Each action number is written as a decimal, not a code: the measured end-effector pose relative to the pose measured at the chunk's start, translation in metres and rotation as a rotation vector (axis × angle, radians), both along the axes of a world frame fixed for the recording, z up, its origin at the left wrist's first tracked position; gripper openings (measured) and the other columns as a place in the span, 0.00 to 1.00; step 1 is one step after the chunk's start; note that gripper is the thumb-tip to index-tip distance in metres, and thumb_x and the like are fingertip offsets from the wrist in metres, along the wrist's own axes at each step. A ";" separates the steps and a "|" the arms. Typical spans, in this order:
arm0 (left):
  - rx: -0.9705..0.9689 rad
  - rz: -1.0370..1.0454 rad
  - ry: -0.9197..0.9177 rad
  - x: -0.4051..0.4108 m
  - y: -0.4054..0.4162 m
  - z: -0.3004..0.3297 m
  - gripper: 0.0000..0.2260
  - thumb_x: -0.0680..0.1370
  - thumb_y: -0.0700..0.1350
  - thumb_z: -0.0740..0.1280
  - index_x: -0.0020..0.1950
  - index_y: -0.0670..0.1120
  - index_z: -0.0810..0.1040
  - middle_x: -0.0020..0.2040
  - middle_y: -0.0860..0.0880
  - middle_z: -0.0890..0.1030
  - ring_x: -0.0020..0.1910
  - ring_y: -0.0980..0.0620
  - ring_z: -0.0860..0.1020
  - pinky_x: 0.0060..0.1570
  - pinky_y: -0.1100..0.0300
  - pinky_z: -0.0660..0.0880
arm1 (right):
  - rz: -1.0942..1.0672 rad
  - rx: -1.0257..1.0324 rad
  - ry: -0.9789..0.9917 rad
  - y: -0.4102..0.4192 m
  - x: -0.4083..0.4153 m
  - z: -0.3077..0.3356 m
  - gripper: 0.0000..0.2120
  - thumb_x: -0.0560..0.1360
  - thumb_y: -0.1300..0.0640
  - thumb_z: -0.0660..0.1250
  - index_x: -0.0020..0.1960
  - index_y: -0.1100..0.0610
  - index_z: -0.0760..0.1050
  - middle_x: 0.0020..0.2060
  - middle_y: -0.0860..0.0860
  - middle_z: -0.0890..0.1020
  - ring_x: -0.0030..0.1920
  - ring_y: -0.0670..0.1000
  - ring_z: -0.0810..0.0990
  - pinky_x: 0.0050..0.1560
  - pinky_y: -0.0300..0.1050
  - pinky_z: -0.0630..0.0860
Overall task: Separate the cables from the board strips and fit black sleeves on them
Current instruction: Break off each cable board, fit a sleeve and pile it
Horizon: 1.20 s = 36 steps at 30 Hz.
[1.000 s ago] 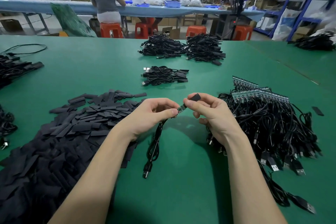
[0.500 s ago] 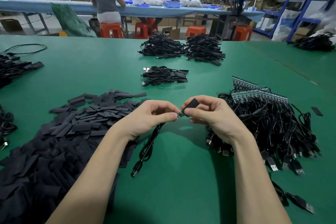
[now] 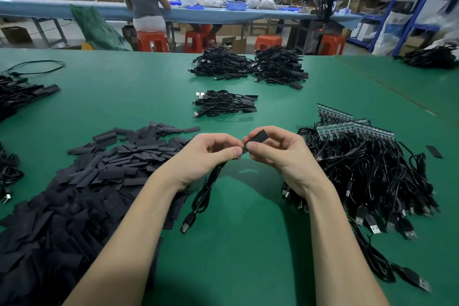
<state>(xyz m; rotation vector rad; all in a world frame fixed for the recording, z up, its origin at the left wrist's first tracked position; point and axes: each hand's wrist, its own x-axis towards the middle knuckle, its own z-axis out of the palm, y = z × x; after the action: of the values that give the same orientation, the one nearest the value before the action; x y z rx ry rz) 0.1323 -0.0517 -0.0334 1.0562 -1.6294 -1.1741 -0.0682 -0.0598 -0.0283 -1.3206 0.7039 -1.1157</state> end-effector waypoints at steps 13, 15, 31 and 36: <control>-0.055 0.088 -0.014 -0.001 -0.005 -0.002 0.05 0.75 0.38 0.75 0.47 0.47 0.83 0.42 0.53 0.84 0.44 0.58 0.81 0.50 0.68 0.76 | -0.176 0.209 -0.199 -0.003 -0.001 0.002 0.11 0.67 0.63 0.76 0.49 0.62 0.82 0.42 0.58 0.87 0.40 0.49 0.86 0.44 0.35 0.81; -0.064 0.099 -0.012 -0.002 -0.005 -0.003 0.05 0.74 0.38 0.76 0.46 0.47 0.84 0.43 0.50 0.86 0.44 0.58 0.82 0.49 0.68 0.76 | -0.172 0.222 -0.188 -0.003 0.000 0.000 0.09 0.70 0.64 0.75 0.49 0.62 0.82 0.42 0.58 0.87 0.40 0.49 0.86 0.44 0.35 0.81; -0.224 0.141 0.011 -0.011 -0.005 -0.003 0.02 0.75 0.39 0.76 0.45 0.46 0.85 0.41 0.51 0.87 0.39 0.59 0.82 0.43 0.68 0.75 | -0.162 0.228 -0.130 -0.003 0.008 -0.003 0.01 0.74 0.63 0.74 0.45 0.58 0.84 0.42 0.54 0.87 0.37 0.45 0.84 0.38 0.32 0.79; -0.217 0.196 0.072 -0.013 -0.005 -0.003 0.06 0.73 0.39 0.77 0.44 0.49 0.83 0.39 0.52 0.85 0.41 0.58 0.83 0.44 0.68 0.76 | -0.142 0.260 -0.152 -0.002 0.013 -0.004 0.02 0.72 0.61 0.74 0.45 0.59 0.84 0.39 0.54 0.86 0.34 0.45 0.82 0.36 0.33 0.79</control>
<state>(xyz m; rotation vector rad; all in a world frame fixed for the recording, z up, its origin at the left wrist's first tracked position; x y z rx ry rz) 0.1189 -0.0569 -0.0368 0.9972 -1.5212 -0.8760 -0.0548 -0.0614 -0.0322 -0.9673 0.8088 -1.1804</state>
